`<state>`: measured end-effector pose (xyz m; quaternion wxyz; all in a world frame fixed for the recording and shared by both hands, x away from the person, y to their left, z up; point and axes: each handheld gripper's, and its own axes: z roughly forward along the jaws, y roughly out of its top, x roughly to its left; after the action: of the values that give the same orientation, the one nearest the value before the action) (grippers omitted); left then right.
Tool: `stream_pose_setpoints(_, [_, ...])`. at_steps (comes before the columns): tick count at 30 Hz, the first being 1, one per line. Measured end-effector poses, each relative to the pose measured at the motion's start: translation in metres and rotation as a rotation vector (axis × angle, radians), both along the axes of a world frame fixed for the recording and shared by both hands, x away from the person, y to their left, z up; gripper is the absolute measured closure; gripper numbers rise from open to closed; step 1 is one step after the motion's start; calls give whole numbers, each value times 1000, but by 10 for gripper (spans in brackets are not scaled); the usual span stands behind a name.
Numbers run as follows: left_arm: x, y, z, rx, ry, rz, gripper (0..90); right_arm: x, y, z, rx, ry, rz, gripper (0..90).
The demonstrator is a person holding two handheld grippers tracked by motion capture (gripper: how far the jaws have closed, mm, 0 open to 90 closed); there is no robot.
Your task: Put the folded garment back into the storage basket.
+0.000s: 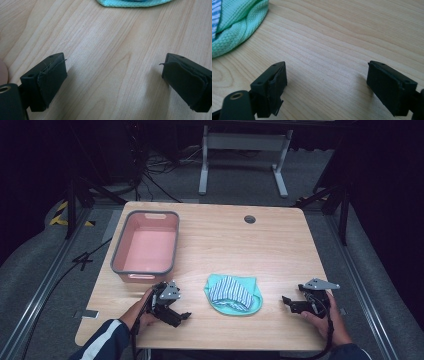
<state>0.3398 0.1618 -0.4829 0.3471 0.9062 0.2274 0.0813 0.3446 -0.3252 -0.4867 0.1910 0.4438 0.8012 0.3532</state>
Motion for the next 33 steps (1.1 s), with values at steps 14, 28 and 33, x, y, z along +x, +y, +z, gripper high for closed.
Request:
stream_pose_setpoints(14, [3,-3,2,11,9,0,76,-1,3,5,-14,27,5,249])
stream_pose_setpoints(28, [9,-25,17,26,-51,44,264,-7,50,23,18,-12,118,354])
stream_pose_setpoints(33, [19,-40,21,16,-59,48,288,-4,70,26,4,-12,155,371])
